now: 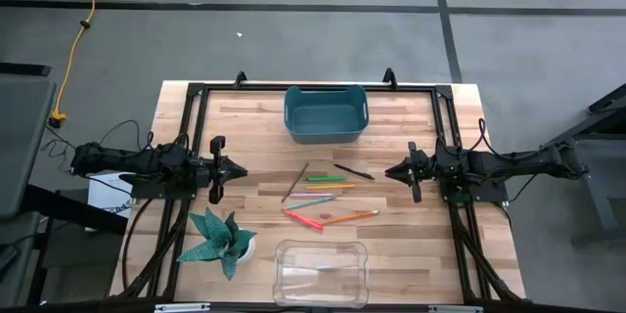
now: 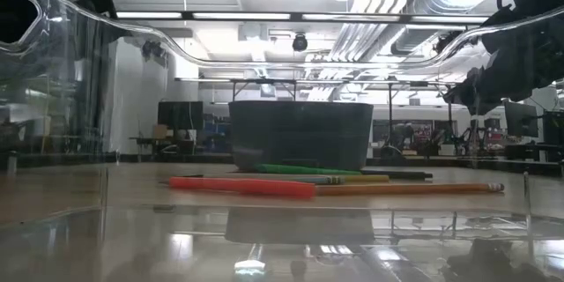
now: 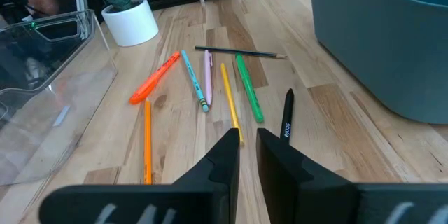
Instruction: Sort pens & pencils
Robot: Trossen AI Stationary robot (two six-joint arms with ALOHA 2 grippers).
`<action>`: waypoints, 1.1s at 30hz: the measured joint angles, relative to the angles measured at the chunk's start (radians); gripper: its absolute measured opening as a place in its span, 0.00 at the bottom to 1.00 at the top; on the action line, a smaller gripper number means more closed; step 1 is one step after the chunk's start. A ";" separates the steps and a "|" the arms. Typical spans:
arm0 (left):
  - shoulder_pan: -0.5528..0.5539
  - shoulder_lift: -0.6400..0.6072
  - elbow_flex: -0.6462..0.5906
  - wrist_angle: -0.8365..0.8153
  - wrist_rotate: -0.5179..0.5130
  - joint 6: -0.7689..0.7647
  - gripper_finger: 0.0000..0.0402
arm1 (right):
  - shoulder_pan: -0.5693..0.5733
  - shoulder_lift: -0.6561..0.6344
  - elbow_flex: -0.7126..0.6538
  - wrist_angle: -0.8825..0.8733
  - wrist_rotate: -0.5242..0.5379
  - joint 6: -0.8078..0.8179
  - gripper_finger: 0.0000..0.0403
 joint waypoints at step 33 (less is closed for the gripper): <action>0.000 0.000 0.000 0.000 0.006 0.086 0.06 | 0.000 0.000 0.000 0.000 0.000 0.000 0.10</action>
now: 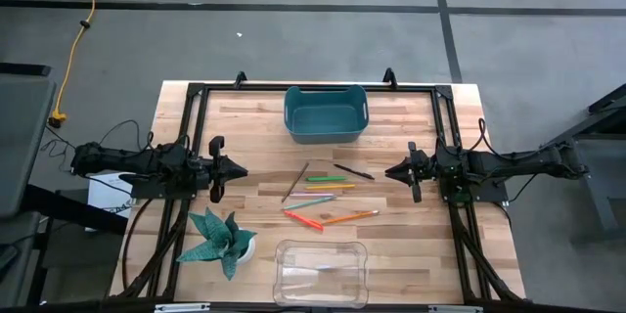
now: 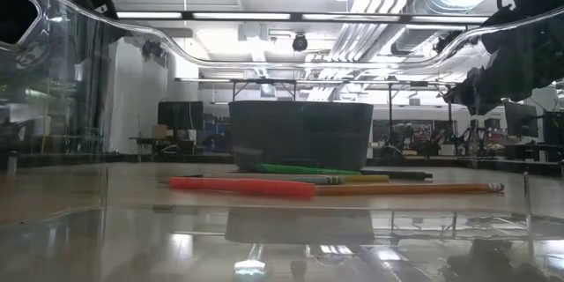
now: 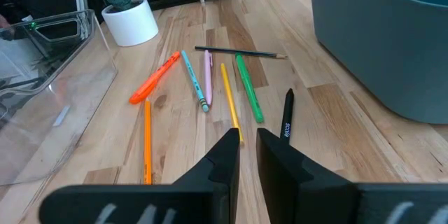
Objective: Sort pens & pencils
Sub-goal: Put the black pen into the dark blue bin
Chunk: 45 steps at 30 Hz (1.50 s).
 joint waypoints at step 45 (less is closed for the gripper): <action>0.000 0.149 0.324 0.209 -0.170 -1.012 0.06 | 0.015 0.192 0.496 0.180 0.202 0.542 0.10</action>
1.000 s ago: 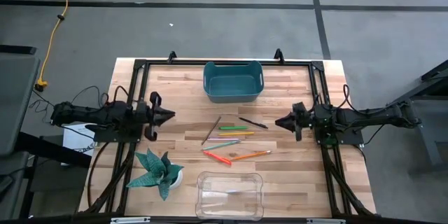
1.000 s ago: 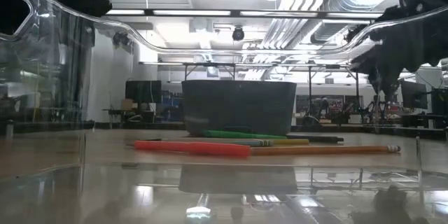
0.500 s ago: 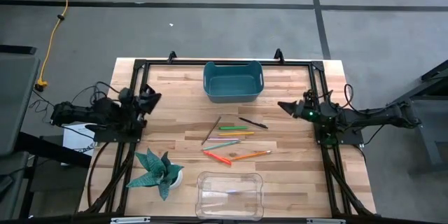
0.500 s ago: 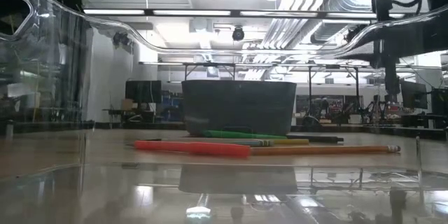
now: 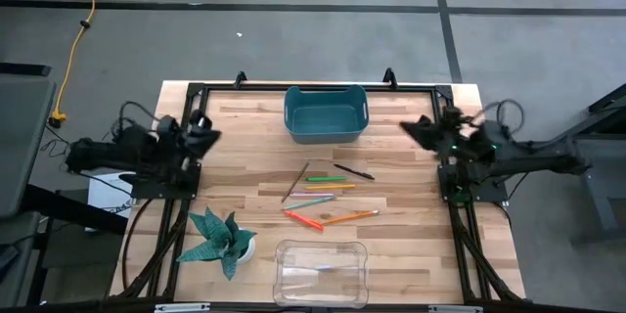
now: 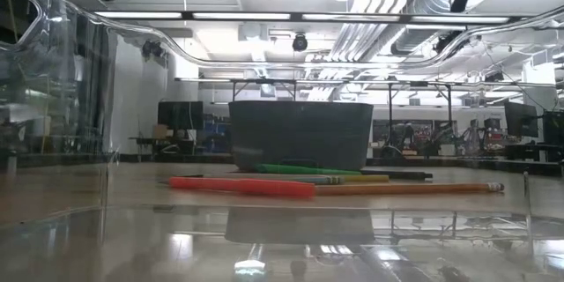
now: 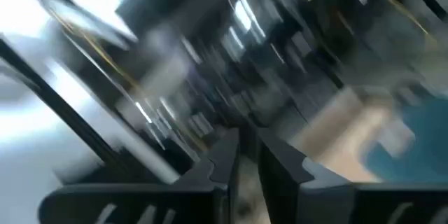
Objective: Sort pens & pencils
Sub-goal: Put the black pen into the dark blue bin
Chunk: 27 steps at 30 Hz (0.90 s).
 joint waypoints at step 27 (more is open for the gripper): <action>0.000 0.993 0.729 -0.939 0.086 0.189 0.06 | -0.045 0.936 0.762 -1.123 -0.184 -0.322 0.10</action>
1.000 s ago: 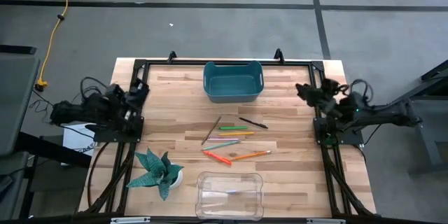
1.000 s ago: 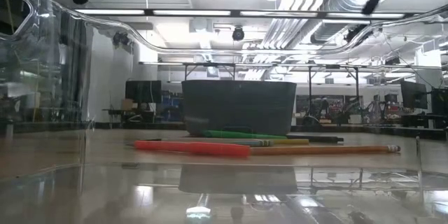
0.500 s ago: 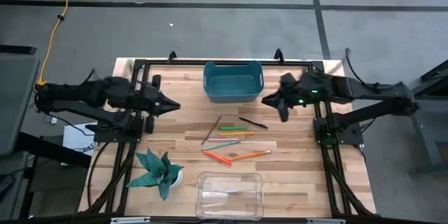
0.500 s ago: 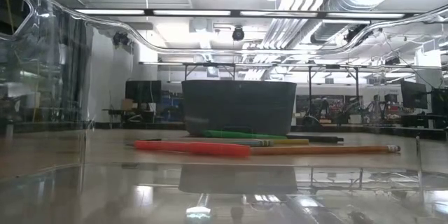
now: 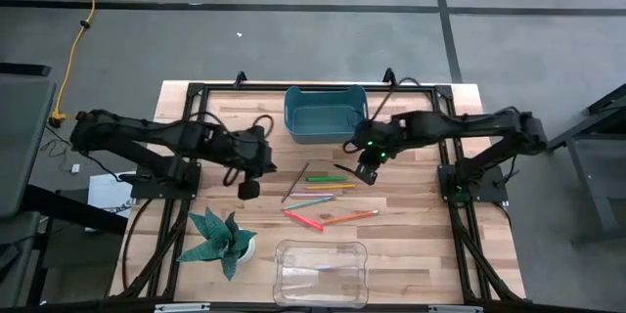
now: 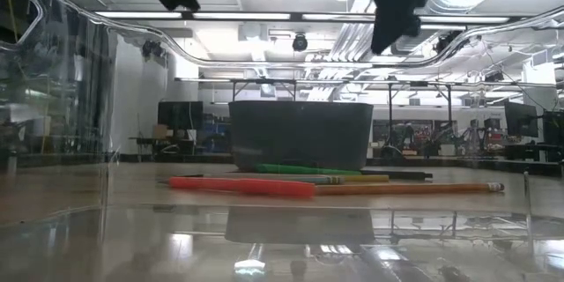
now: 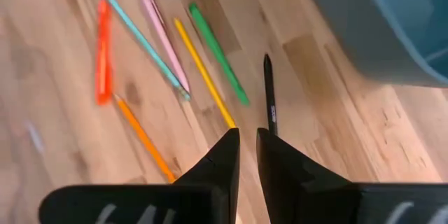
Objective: Sort pens & pencils
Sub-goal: Put the black pen into the dark blue bin
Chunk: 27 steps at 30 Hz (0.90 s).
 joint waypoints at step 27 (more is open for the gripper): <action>0.000 -0.029 -0.031 -0.131 -0.052 -0.043 0.06 | -0.024 0.133 -0.366 0.347 -0.064 -0.100 0.10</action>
